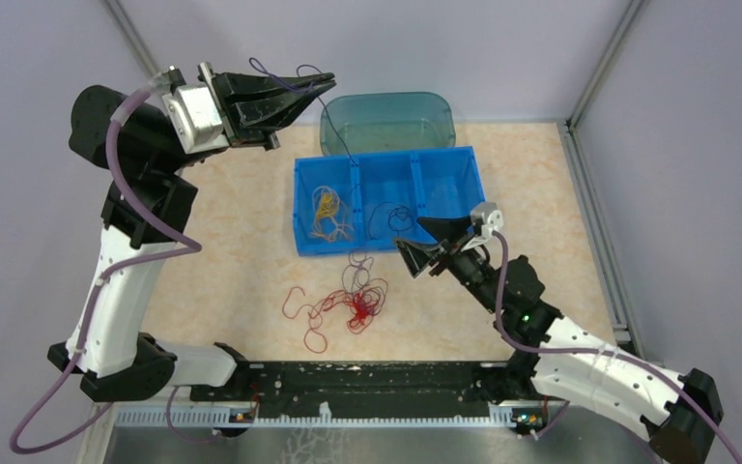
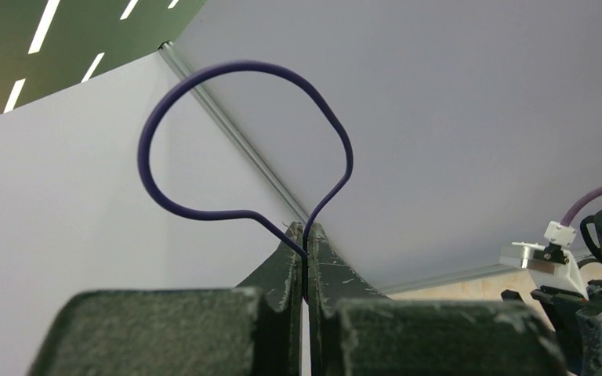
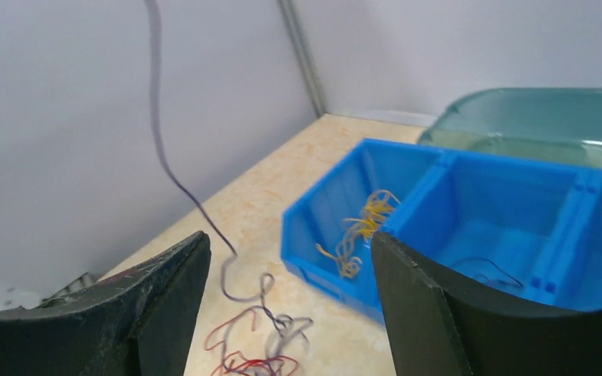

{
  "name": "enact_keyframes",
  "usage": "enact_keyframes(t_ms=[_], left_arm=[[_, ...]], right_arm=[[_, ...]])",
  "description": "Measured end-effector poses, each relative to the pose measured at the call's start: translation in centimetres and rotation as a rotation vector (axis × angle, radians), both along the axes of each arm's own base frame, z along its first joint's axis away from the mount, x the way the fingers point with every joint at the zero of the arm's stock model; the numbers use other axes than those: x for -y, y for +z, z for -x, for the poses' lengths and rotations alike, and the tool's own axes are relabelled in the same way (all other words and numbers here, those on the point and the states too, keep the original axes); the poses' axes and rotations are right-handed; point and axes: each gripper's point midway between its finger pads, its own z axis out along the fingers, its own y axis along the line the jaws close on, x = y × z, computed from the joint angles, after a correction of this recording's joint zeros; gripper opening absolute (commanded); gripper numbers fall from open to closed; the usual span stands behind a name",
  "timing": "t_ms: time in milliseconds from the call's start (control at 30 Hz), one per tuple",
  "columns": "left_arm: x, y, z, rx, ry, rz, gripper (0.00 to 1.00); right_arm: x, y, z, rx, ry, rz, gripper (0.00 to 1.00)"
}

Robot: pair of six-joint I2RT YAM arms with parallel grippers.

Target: Untangle the cables

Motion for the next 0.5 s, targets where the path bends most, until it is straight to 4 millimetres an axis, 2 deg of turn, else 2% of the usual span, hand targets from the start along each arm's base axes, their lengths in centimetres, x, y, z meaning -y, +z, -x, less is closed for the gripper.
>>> enact_keyframes(t_ms=[133, 267, 367, 500], left_arm=[[0.2, 0.0, -0.4, 0.015, 0.009, -0.004, 0.00], [0.2, 0.9, -0.5, 0.044, 0.017, 0.005, 0.00], [0.1, 1.5, -0.4, 0.061, 0.019, 0.013, 0.00], [-0.1, 2.1, -0.1, 0.078, 0.020, 0.022, 0.00]], right_arm=[[-2.1, 2.9, 1.6, 0.065, 0.142, -0.015, 0.76], [-4.7, 4.5, 2.1, 0.095, 0.246, -0.018, 0.77], [-6.9, 4.6, 2.0, 0.094, 0.297, -0.005, 0.76], [-9.7, 4.3, 2.4, 0.092, 0.365, 0.014, 0.70]])
